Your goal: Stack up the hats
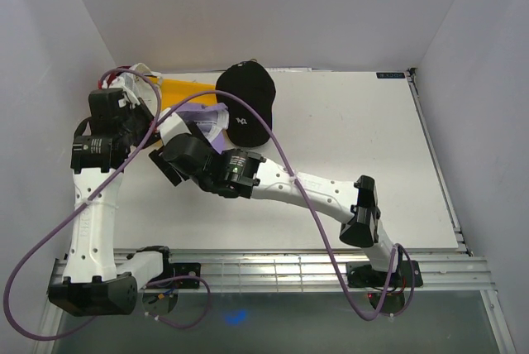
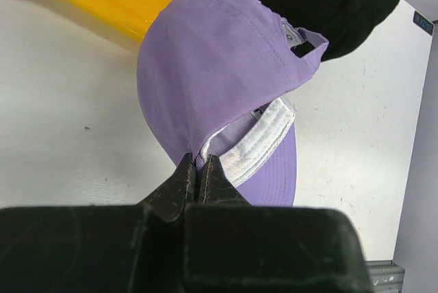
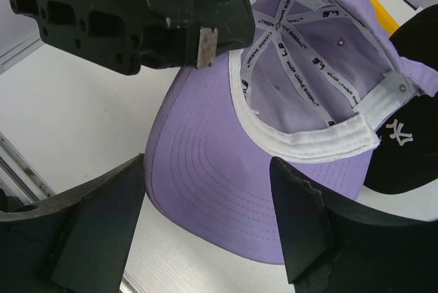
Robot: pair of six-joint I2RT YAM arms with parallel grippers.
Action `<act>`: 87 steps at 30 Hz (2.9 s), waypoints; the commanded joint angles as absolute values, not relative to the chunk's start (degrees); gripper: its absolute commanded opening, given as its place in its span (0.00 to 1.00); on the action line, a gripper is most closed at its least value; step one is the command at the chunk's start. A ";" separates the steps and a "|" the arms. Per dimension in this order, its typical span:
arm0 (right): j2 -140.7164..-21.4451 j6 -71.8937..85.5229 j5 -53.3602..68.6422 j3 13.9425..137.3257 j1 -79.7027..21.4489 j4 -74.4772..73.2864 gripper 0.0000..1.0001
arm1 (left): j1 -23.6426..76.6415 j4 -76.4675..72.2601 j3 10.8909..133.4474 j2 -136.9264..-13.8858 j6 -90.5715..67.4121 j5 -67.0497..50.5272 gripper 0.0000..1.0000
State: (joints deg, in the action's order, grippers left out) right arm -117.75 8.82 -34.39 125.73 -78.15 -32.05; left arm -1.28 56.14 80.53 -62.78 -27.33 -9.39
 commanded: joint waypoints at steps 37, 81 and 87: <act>-116.55 4.57 -43.69 124.19 -81.39 -32.52 0.08 | 0.97 55.20 79.37 -57.22 -29.97 -15.56 0.20; -100.19 94.54 -23.38 105.03 -42.45 16.69 0.08 | 2.90 52.39 84.12 -47.91 -36.83 -9.05 0.72; -101.43 100.63 -26.89 95.46 -42.10 28.79 0.08 | 7.02 54.13 81.21 -45.97 -36.12 -7.13 0.71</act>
